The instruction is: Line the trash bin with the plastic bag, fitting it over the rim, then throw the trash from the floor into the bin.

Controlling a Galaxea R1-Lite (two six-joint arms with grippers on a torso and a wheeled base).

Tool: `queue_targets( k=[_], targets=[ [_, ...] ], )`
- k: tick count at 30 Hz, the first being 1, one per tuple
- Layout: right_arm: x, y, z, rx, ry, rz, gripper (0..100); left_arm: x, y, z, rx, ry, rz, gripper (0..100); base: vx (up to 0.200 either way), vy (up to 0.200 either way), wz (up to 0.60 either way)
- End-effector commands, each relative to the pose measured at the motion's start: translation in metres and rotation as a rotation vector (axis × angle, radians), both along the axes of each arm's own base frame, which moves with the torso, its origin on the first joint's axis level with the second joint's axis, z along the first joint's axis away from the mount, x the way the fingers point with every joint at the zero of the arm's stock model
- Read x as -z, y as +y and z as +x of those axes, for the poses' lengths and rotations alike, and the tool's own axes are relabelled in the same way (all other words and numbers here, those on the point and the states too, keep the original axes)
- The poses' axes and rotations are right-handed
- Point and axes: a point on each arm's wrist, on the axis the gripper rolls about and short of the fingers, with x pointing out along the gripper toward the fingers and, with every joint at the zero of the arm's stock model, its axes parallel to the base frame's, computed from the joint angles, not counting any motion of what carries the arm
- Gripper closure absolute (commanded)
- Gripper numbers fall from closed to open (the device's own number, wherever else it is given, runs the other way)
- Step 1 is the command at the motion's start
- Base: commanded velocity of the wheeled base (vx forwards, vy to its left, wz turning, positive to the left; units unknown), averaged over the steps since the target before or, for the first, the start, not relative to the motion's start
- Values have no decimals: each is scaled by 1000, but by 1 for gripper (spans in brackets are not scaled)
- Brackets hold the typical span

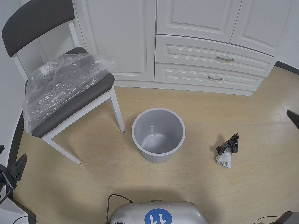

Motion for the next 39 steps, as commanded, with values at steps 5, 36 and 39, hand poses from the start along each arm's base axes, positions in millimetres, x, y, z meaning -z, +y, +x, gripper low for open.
queue_targets(
  k=[5, 36, 39],
  targets=[
    [-8, 39, 50, -66, 31, 84, 0, -1, 15, 49, -149, 137, 186, 0, 0, 0, 0],
    [25, 61, 94, -87, 90, 177, 0, 44, 96, 161, -228, 202, 168, 0, 0, 0, 0],
    [24, 60, 93, -88, 87, 178, 0, 46, 99, 167, -242, 166, 140, 0, 0, 0, 0]
  ],
)
